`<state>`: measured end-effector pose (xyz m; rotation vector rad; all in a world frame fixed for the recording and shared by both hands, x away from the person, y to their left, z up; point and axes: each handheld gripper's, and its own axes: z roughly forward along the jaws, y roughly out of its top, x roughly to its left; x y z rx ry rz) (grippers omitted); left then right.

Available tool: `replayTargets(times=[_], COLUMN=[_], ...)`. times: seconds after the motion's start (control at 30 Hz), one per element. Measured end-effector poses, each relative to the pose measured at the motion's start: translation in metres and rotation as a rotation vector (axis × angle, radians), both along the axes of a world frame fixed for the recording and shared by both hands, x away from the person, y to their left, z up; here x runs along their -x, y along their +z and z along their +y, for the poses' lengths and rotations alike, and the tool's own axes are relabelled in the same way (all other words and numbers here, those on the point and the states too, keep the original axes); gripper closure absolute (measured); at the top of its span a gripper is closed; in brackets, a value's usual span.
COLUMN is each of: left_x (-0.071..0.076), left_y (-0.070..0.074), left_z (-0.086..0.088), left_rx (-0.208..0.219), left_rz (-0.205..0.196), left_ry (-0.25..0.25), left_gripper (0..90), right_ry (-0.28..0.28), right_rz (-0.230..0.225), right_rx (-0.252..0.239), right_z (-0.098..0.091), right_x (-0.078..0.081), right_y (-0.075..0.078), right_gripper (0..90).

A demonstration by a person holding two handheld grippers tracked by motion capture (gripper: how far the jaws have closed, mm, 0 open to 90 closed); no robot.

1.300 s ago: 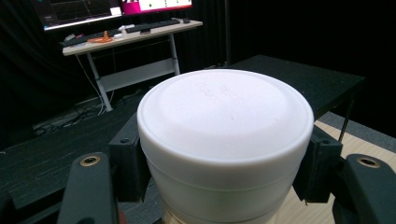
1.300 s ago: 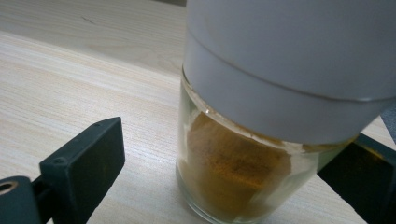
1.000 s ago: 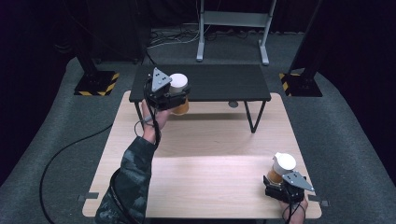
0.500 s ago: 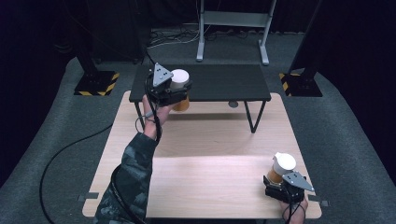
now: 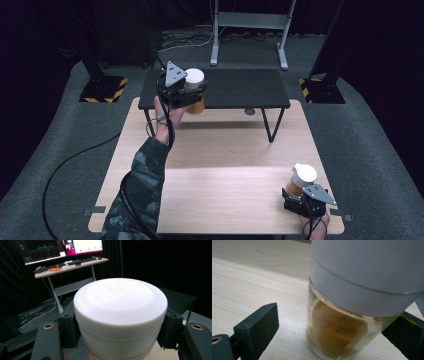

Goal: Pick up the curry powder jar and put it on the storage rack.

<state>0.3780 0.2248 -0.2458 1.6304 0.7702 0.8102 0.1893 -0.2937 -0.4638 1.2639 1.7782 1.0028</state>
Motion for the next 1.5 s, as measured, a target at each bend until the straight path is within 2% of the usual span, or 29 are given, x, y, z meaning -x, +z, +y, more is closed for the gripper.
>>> replayTargets(times=[0.37, 0.63, 1.1, 1.5], left_x=[-0.011, -0.022, -0.038, -0.045], left_y=[0.006, 0.008, 0.006, -0.003], left_z=[-0.002, -0.002, -0.002, 0.01], left_rx=[-0.006, -0.01, 0.002, 0.059], left_rz=[0.008, 0.03, 0.057, 0.059], left_ry=[0.01, 0.027, 0.051, 0.043], left_gripper=[33.7, 33.7, 33.6, 33.6], right_ry=[-0.002, -0.003, -0.002, -0.004], right_rz=[-0.002, -0.003, -0.002, -0.003], right_rx=[-0.001, -0.004, -0.009, -0.01], right_z=[0.0, 0.0, -0.001, -0.001], right_x=[0.0, 0.0, 0.0, 0.001], right_y=[0.0, 0.0, 0.0, -0.001], right_gripper=[2.8, 2.8, 2.8, 2.8])
